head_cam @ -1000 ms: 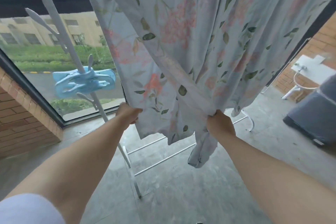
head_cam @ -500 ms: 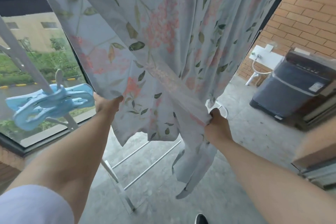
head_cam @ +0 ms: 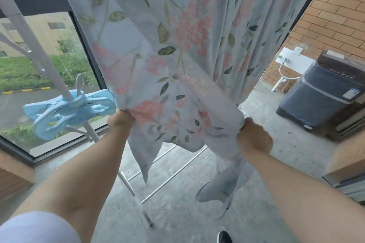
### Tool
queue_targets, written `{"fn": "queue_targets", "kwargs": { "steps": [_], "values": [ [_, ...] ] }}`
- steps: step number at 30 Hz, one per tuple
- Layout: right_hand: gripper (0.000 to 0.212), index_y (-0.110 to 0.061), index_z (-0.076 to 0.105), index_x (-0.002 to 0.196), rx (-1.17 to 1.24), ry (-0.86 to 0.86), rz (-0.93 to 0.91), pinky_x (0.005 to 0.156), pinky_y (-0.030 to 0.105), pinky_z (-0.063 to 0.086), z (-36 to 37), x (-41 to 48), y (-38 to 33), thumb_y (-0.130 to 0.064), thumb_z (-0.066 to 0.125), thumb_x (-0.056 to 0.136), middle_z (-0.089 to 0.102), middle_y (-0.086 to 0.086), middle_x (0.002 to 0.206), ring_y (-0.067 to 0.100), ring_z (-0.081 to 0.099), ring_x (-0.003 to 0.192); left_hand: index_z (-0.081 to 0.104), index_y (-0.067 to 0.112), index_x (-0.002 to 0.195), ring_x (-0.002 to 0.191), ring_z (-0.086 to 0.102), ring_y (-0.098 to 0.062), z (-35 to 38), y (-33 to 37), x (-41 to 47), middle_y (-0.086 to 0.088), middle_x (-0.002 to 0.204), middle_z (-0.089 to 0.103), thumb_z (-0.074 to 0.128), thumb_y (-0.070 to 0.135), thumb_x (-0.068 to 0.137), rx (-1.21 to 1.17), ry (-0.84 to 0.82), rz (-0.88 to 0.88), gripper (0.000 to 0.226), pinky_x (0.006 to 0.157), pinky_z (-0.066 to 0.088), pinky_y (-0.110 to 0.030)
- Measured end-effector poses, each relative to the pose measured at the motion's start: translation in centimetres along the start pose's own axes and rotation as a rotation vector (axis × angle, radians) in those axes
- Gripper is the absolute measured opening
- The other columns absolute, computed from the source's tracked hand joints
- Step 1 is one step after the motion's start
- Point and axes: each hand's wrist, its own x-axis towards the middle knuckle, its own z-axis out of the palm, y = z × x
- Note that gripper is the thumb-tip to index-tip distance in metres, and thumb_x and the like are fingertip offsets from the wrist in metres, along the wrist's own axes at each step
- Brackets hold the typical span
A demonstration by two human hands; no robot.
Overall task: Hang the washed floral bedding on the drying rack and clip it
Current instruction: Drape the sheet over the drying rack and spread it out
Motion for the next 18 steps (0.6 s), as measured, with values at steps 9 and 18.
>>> {"fn": "queue_targets", "kwargs": {
  "steps": [9,18],
  "values": [
    [0.021,-0.013,0.051,0.112,0.174,0.073,0.127,0.076,0.040,0.043,1.0,-0.3,0.7,-0.016,0.044,0.093,0.060,0.014,0.116,0.039,0.063,0.102,0.048,-0.001,0.138,0.133,0.046,-0.041,-0.5,-1.1,-0.7,-0.024,0.143,0.049,0.039,0.025,0.106,0.007,0.240,-0.044,0.042,0.108,0.032,-0.041],
    [0.056,-0.017,0.039,0.143,0.171,-0.584,-0.282,0.085,0.027,0.043,5.3,-4.0,-2.9,-0.037,0.057,0.094,0.056,0.010,0.135,0.031,0.056,0.120,0.059,0.003,0.125,0.103,0.068,-0.035,-0.7,-3.7,-0.8,-0.014,0.112,0.066,0.061,0.040,0.086,0.118,-0.152,-0.117,0.053,0.089,0.057,-0.044]
  ]
}}
